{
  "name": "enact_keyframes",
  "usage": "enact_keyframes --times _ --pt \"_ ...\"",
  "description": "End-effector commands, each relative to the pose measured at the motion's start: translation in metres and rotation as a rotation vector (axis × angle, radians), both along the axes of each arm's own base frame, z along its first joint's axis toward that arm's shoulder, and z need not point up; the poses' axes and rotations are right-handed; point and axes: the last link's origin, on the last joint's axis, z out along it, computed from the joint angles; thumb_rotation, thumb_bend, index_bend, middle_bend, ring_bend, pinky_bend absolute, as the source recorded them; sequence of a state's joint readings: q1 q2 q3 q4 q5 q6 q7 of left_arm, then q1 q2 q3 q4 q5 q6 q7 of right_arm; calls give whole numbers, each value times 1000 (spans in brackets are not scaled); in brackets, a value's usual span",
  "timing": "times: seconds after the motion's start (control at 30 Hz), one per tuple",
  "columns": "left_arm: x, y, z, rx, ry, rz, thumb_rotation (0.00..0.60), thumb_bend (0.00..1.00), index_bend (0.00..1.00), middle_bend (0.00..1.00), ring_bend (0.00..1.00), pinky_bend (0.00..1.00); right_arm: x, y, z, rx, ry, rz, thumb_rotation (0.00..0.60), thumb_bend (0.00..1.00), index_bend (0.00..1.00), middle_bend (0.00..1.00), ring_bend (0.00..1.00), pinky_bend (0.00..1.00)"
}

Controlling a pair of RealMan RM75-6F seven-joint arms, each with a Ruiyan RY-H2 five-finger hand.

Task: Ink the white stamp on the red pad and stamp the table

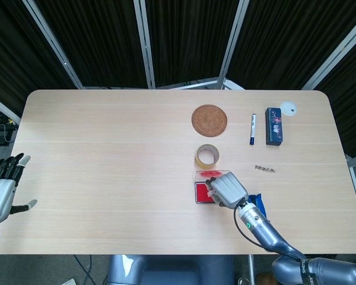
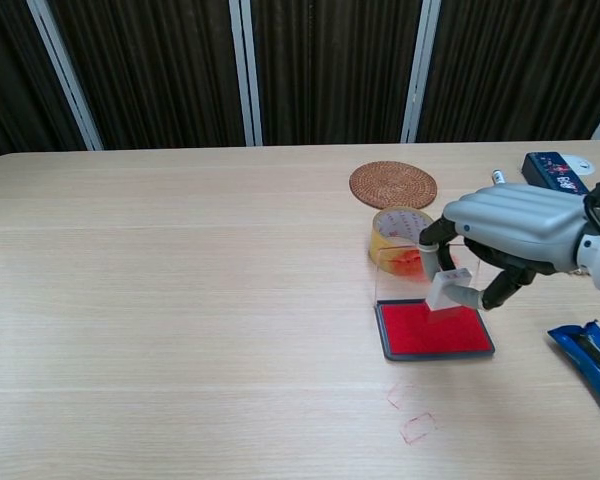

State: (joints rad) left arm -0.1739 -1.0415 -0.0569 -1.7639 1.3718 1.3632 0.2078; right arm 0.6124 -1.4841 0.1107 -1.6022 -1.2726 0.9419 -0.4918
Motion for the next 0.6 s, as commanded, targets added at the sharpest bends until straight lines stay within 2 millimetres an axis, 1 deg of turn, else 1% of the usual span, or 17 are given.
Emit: enact_keyframes --times 0.03,0.23,0.6 --pt "0 0 0 -1 2 1 600 0 0 0 0 0 -4 -5 -4 -7 -5 -28 600 450 537 552 800 1000" --pt "-1 1 -1 -1 5 6 600 0 0 0 0 0 -11 -8 -9 -20 8 -48 600 472 546 564 800 1000" --pt "-1 1 -1 -1 6 6 600 0 0 0 0 0 -14 -6 -15 -25 3 -60 600 475 550 566 800 1000"
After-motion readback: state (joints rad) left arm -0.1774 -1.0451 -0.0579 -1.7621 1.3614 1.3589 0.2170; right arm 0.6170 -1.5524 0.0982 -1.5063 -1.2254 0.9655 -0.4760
